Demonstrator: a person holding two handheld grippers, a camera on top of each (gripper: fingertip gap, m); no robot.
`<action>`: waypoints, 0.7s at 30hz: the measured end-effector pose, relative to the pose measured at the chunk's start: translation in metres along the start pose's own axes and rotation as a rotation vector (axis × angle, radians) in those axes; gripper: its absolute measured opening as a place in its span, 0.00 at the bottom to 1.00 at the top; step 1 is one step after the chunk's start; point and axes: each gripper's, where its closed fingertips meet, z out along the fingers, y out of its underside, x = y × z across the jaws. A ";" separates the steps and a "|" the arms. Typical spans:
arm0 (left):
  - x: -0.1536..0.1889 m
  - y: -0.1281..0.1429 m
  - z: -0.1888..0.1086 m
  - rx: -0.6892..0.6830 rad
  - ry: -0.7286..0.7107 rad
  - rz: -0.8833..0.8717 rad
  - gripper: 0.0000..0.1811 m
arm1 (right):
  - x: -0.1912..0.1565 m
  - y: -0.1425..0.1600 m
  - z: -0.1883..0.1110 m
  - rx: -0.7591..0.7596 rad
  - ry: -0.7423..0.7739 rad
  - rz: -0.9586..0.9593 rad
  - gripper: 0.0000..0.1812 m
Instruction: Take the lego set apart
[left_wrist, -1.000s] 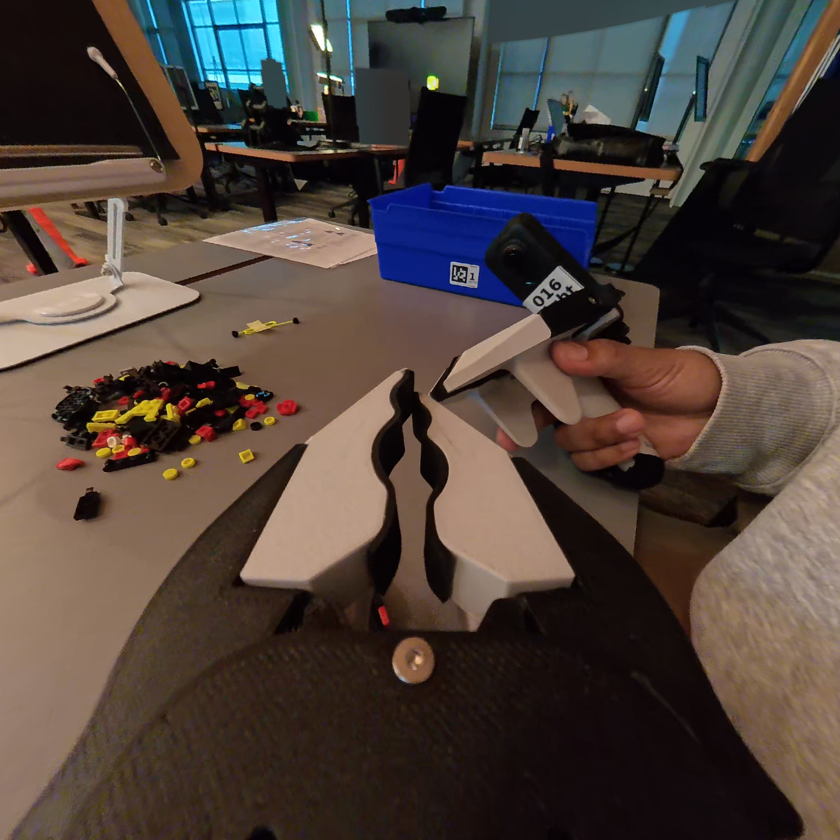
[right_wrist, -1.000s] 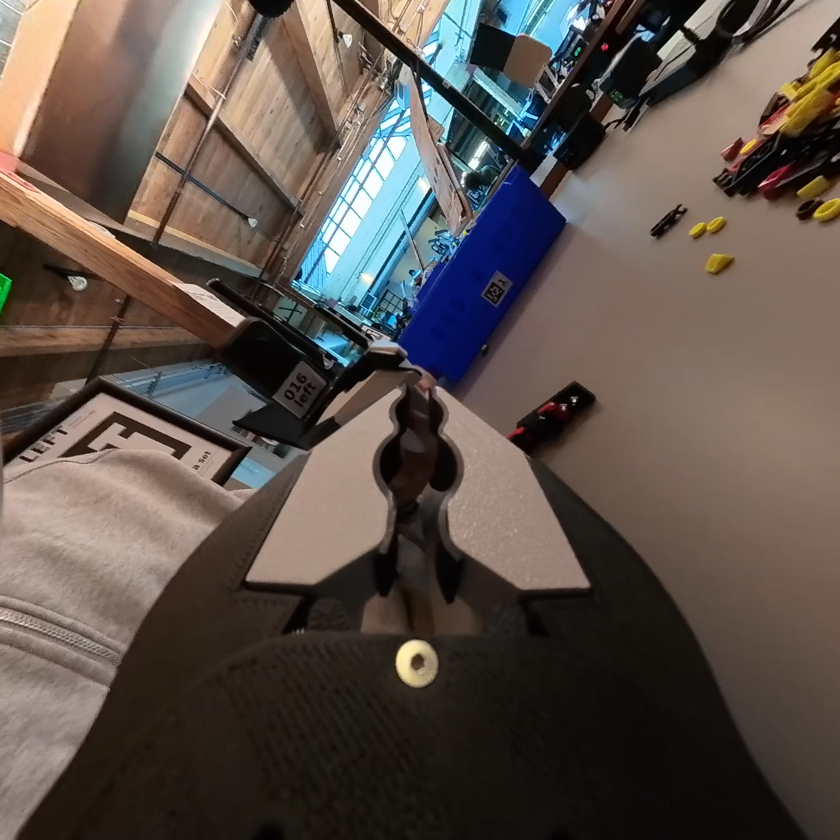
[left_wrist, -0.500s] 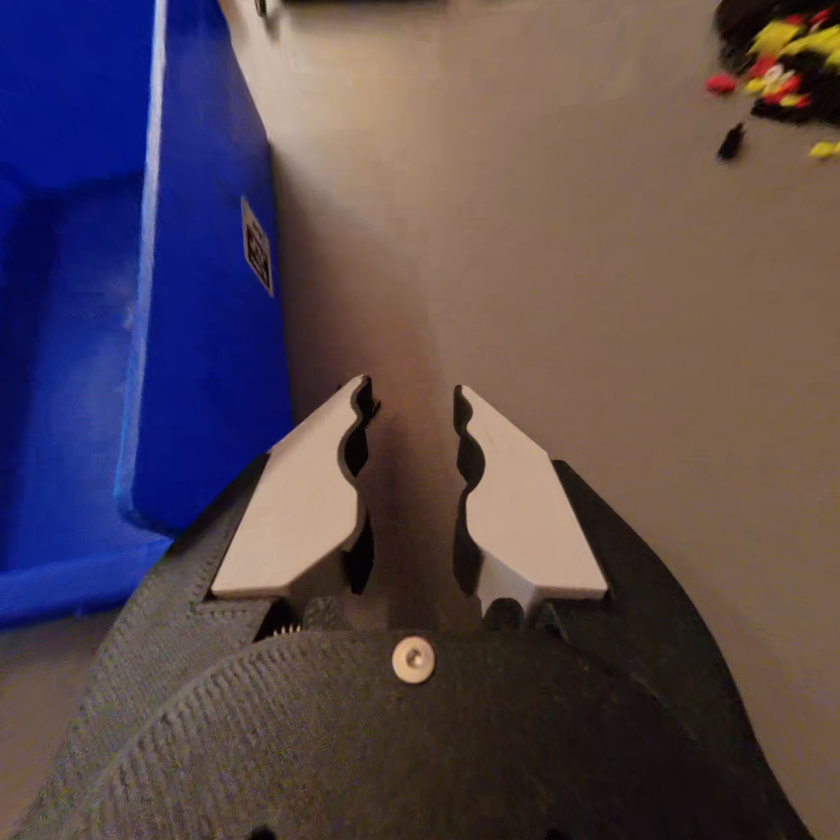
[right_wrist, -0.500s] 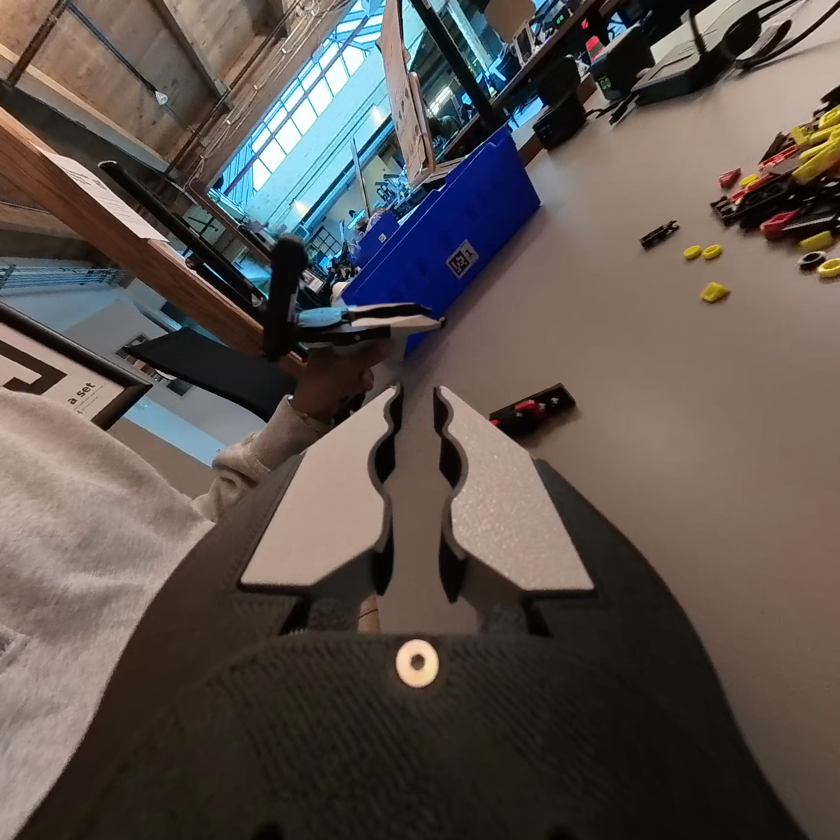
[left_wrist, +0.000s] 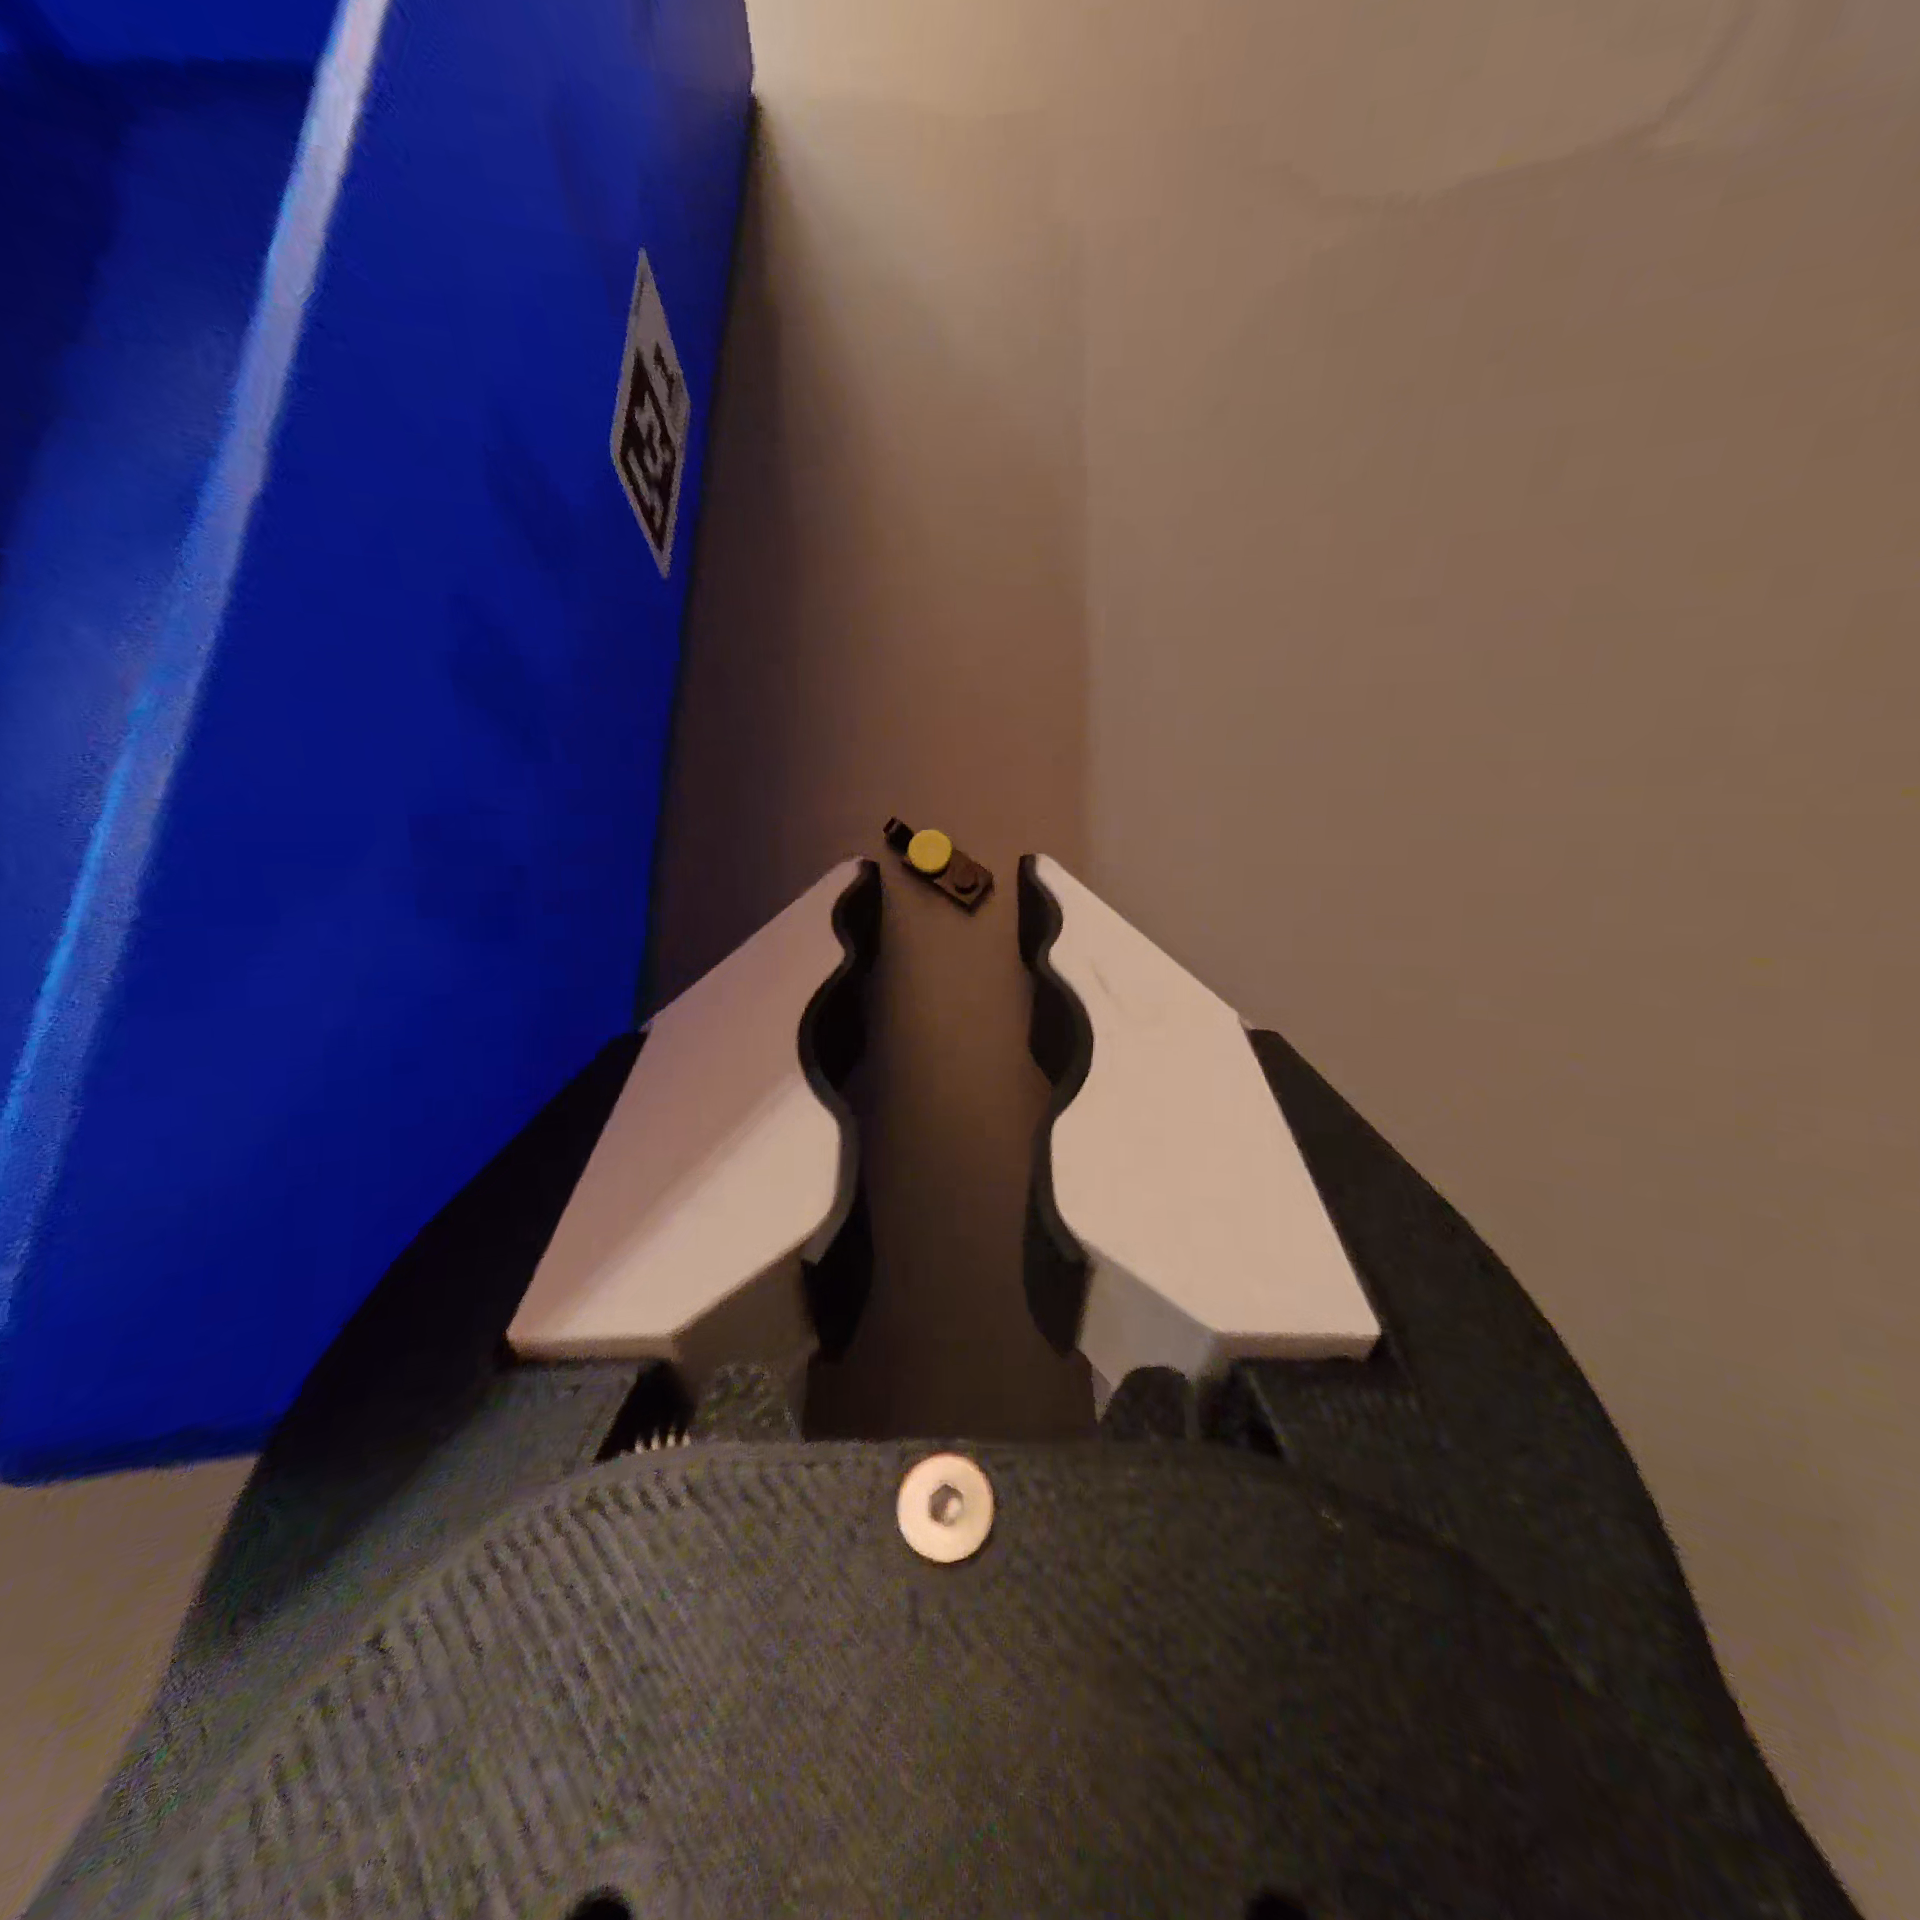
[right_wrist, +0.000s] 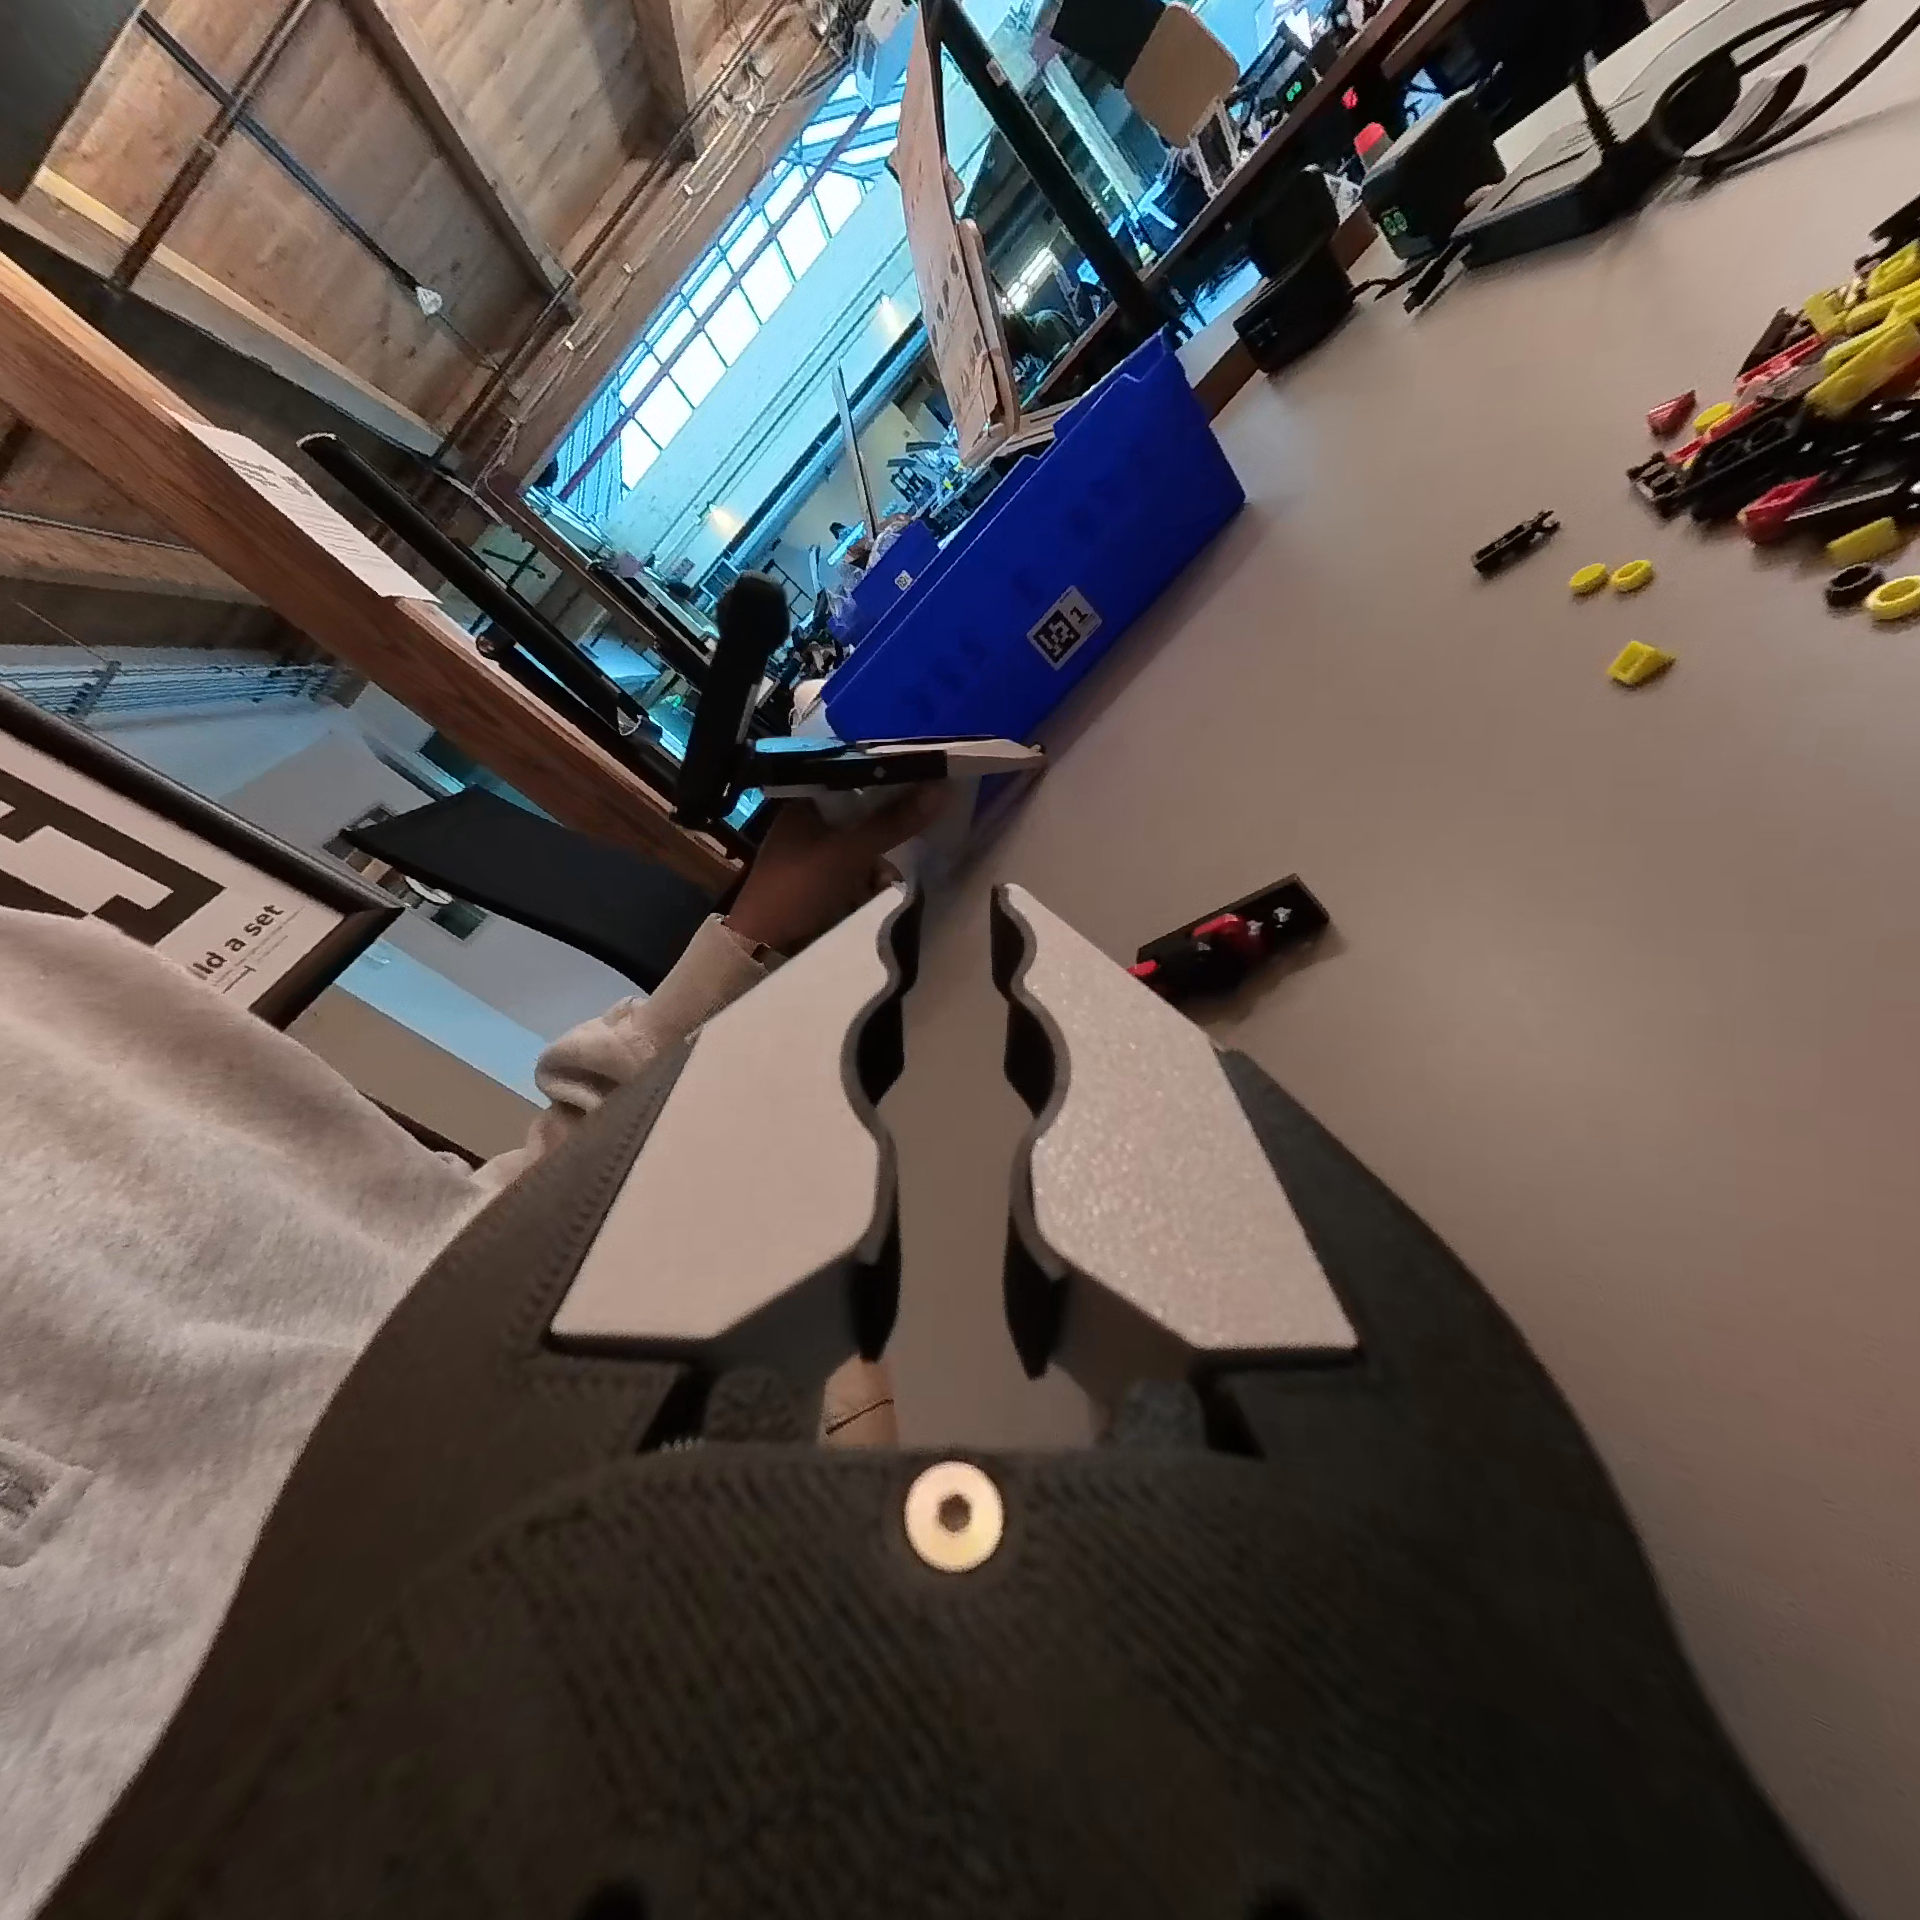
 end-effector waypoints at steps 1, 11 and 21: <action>0.002 0.000 0.000 0.003 0.003 0.020 0.07 | 0.000 0.000 0.000 0.003 -0.002 0.004 0.06; 0.101 -0.026 -0.029 0.168 0.308 0.301 0.00 | 0.001 -0.003 -0.003 0.008 0.014 -0.019 0.06; 0.316 0.048 -0.093 -0.057 1.020 0.590 0.00 | 0.009 0.002 -0.032 -0.105 0.217 -0.354 0.05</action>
